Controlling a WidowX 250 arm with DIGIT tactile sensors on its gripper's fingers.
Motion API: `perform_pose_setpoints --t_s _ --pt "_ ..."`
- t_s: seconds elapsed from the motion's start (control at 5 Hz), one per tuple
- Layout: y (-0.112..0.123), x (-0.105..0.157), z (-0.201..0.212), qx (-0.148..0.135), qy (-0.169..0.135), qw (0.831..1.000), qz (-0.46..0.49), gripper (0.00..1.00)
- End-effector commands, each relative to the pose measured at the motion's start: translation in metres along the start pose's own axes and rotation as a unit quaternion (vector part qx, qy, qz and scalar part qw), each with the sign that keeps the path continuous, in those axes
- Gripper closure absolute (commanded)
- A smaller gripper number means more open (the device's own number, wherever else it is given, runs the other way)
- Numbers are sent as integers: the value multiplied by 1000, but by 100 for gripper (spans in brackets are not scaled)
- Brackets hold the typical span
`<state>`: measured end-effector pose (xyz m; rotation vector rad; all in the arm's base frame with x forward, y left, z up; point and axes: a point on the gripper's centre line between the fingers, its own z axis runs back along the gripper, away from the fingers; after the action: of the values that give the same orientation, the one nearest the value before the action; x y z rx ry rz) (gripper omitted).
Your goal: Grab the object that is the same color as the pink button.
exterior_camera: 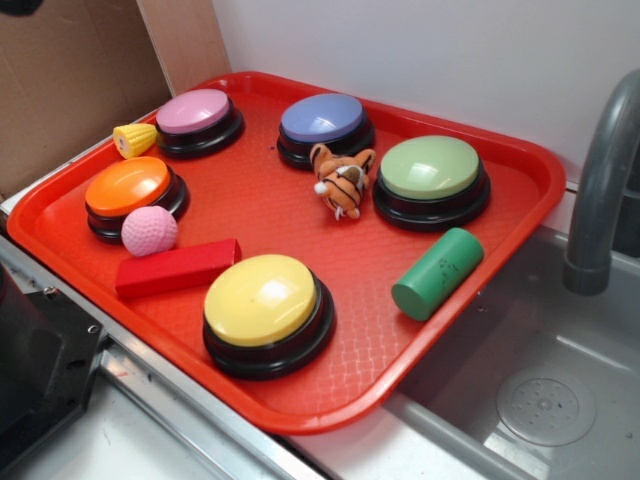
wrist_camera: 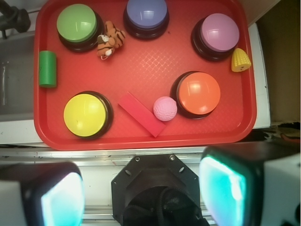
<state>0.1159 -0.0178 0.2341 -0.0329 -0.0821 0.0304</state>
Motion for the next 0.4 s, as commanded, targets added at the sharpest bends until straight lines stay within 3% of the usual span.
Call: perform_pose_setpoints --t_s 0.0,0.2 --pt "0 0 0 0 0 1000 0 0" --pt "10 1 -13 -27 -39 998 51 0"
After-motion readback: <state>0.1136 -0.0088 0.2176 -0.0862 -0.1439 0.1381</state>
